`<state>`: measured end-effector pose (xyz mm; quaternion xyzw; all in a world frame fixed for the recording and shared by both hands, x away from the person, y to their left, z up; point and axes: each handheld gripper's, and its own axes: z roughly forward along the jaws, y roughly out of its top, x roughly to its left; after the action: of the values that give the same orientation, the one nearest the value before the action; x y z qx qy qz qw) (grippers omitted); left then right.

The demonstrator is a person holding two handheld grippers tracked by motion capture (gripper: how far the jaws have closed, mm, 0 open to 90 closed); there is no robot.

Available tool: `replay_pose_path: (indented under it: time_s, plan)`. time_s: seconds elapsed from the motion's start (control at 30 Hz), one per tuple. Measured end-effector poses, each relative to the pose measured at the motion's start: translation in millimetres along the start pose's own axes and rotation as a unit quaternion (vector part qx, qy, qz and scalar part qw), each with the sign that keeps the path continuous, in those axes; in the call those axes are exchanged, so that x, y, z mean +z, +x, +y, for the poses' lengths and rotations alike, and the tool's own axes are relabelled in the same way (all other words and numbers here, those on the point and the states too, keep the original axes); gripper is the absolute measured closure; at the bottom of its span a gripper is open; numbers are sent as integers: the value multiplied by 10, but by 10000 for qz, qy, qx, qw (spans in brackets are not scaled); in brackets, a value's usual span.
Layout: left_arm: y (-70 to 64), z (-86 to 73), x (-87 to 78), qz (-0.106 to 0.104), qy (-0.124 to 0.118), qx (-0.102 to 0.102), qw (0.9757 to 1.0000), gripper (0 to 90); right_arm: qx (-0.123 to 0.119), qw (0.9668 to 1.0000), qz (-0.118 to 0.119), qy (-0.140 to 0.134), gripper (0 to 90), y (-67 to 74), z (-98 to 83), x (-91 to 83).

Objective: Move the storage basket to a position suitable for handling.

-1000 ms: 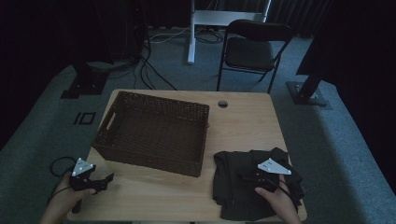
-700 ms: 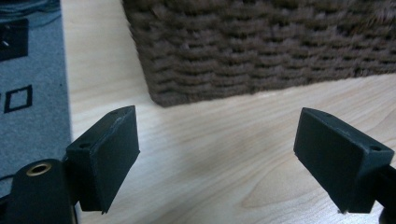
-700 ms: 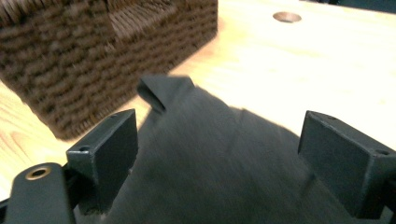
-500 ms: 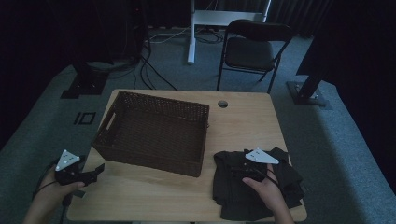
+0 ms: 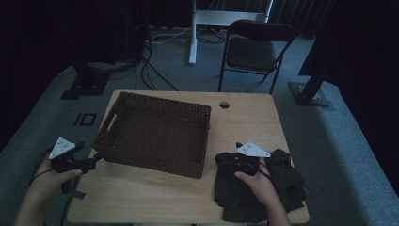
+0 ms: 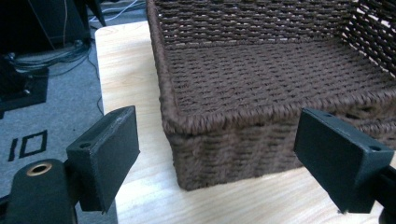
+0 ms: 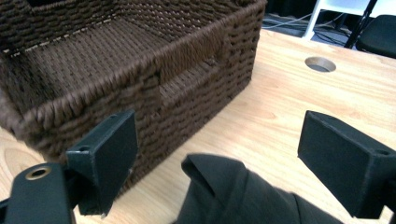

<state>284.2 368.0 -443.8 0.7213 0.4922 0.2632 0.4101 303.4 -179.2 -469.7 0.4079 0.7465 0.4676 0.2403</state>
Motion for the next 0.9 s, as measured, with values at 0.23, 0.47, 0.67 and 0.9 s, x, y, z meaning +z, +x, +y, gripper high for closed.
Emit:
replay_pose_path:
  time_s: [0.23,0.47,0.67,0.9]
  plan:
    - [63,90,99,64,35,-15,10000,147,-20,10000,58,-59,119,75,102,87]
    - [121,190,249,11,66,-92,9999,147,-37,9999,126,-111,120,169,220,176]
    - [181,230,371,14,126,-187,9997,147,-30,9997,170,-161,120,247,324,248]
    - [248,247,514,28,262,-189,9995,148,106,9998,125,-77,124,329,355,449]
